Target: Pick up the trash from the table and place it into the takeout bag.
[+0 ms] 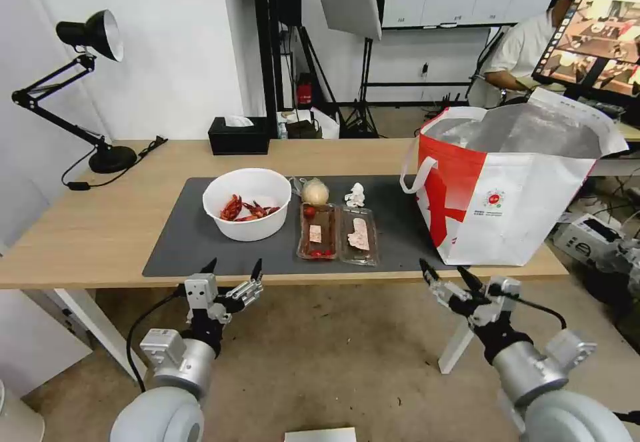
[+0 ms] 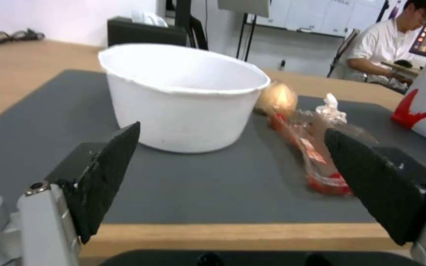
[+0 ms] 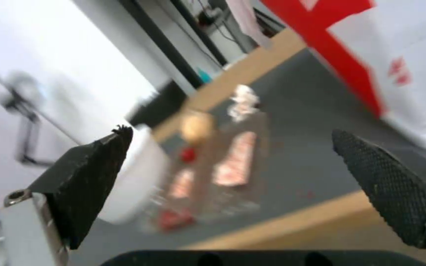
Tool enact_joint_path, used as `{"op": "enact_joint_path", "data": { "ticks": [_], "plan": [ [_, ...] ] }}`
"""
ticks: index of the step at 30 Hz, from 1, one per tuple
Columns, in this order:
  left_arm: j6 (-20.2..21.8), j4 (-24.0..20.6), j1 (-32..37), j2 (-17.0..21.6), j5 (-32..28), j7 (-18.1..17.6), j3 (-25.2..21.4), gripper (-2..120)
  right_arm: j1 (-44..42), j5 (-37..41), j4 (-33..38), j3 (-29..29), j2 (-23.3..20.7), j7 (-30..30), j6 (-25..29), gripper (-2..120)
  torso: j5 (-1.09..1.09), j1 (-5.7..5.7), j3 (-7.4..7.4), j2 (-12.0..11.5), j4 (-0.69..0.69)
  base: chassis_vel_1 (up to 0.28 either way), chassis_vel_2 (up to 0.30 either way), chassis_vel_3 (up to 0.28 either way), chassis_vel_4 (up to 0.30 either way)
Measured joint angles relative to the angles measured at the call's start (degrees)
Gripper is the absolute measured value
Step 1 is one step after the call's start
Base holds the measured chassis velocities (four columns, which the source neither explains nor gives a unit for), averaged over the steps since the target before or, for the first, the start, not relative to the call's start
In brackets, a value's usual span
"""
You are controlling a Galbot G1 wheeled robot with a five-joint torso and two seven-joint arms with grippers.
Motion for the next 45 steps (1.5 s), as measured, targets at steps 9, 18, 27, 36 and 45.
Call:
{"op": "enact_joint_path", "data": {
  "ticks": [9,18,27,36,45],
  "plan": [
    [-0.1,0.04,-0.01,0.55,0.34,-0.03,-1.51,100,7.04,21.06,-0.47,-9.16,0.42,16.07,4.51,100,0.0,0.0,0.0,0.0,0.0,0.0,0.0,0.0,0.0],
    [2.26,-0.85,0.21,0.77,0.41,0.0,-2.56,100,15.33,24.93,-3.3,-16.48,2.88,24.02,5.12,100,0.0,0.0,0.0,0.0,0.0,0.0,0.0,0.0,0.0],
    [3.3,-1.27,1.24,-0.03,1.79,0.25,-2.95,100,19.26,26.06,-7.11,-18.68,7.69,29.23,5.73,100,0.0,0.0,0.0,0.0,0.0,0.0,0.0,0.0,0.0],
    [3.31,-1.43,1.78,-0.38,2.18,0.29,-3.01,100,19.14,25.83,-8.2,-18.68,11.15,31.15,5.55,100,0.0,0.0,0.0,0.0,0.0,0.0,0.0,0.0,0.0],
    [3.27,-1.75,2.54,-0.52,2.79,0.43,-2.81,100,19.23,25.69,-8.39,-18.28,11.61,31.26,5.43,100,0.0,0.0,0.0,0.0,0.0,0.0,0.0,0.0,0.0]
  ]
}}
